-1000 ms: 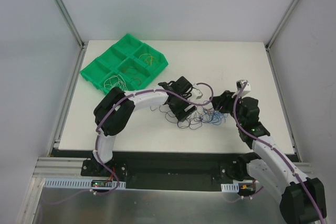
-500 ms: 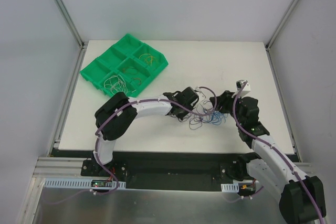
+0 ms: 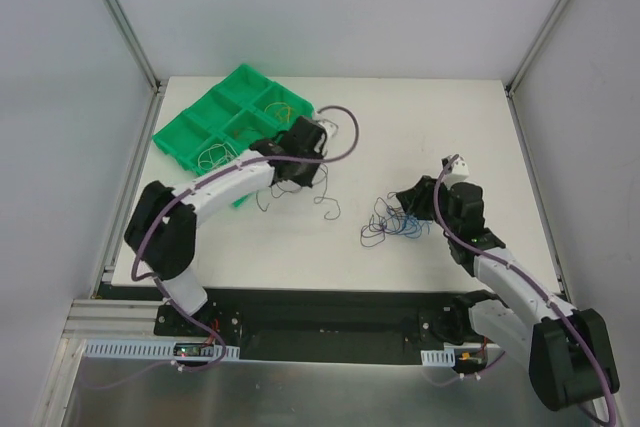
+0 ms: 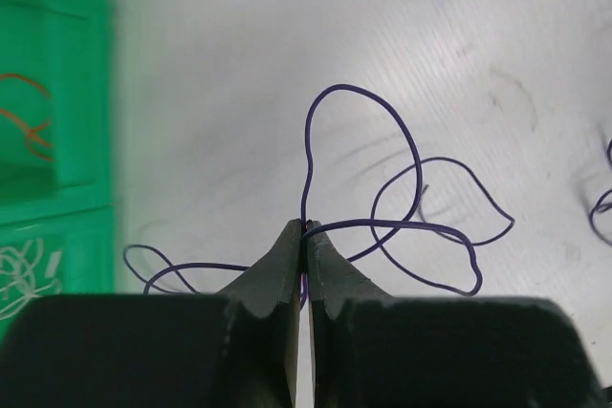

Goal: Untangle the cables

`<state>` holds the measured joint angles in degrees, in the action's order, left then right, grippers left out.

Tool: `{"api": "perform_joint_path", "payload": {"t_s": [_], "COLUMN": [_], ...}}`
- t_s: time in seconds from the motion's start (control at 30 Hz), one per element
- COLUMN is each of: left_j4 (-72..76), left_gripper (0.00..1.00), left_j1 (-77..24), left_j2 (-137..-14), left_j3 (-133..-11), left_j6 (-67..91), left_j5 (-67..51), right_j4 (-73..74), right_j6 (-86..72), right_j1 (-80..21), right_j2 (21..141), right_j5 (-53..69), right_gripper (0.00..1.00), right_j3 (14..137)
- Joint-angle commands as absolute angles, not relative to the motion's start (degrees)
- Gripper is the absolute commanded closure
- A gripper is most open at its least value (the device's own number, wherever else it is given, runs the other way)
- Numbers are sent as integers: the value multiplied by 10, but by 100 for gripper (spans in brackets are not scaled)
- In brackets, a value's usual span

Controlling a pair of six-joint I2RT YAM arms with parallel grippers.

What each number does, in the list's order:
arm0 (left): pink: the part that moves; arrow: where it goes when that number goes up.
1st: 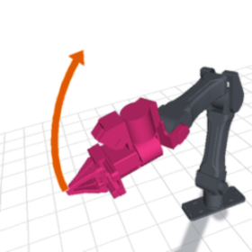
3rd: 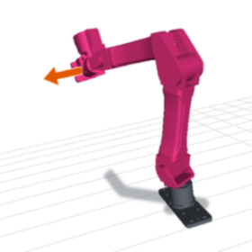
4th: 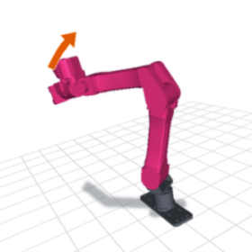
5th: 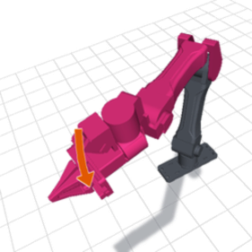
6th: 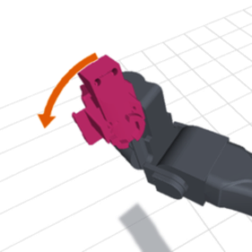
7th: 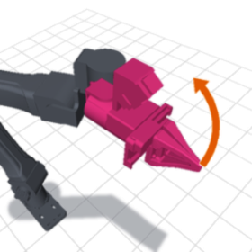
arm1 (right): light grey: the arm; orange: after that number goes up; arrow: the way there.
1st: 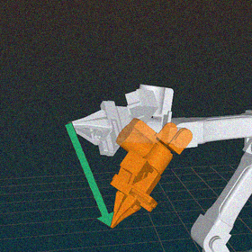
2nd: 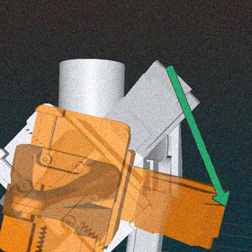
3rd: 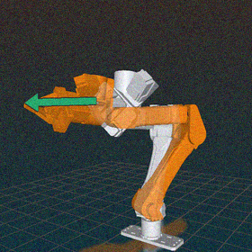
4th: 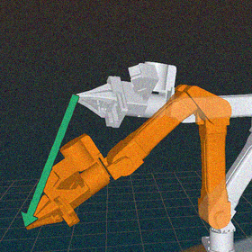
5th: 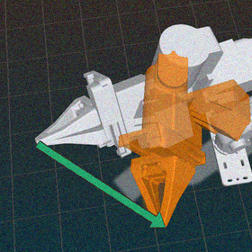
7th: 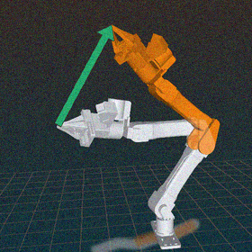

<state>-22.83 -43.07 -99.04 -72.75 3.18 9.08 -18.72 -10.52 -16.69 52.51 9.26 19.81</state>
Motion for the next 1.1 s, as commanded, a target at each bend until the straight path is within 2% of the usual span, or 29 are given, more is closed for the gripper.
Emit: {"api": "perform_joint_path", "payload": {"t_s": [0.0,0.3,0.6,0.83,1.07], "left_j4": [-251,-255,-235,-201,-188], "left_gripper": [100,100,100,100,100], "left_j1": [-345,-172,-5,90,144], "left_j2": [-915,-875,-911,-974,-1043], "left_j3": [-788,-906,-999,-1010,-1006], "left_j6": [67,106,166,206,227], "left_j5": [7,-40,-88,-143,-170], "right_j4": [-210,-128,-71,-72,-63], "right_j6": [-121,-120,-99,-105,-102], "right_j1": [-163,-163,-163,-163,-163], "right_j2": [553,546,567,588,583], "right_j5": [113,161,167,179,166], "right_gripper": [53,53,53,53,53], "right_j3": [213,249,319,341,336]}}
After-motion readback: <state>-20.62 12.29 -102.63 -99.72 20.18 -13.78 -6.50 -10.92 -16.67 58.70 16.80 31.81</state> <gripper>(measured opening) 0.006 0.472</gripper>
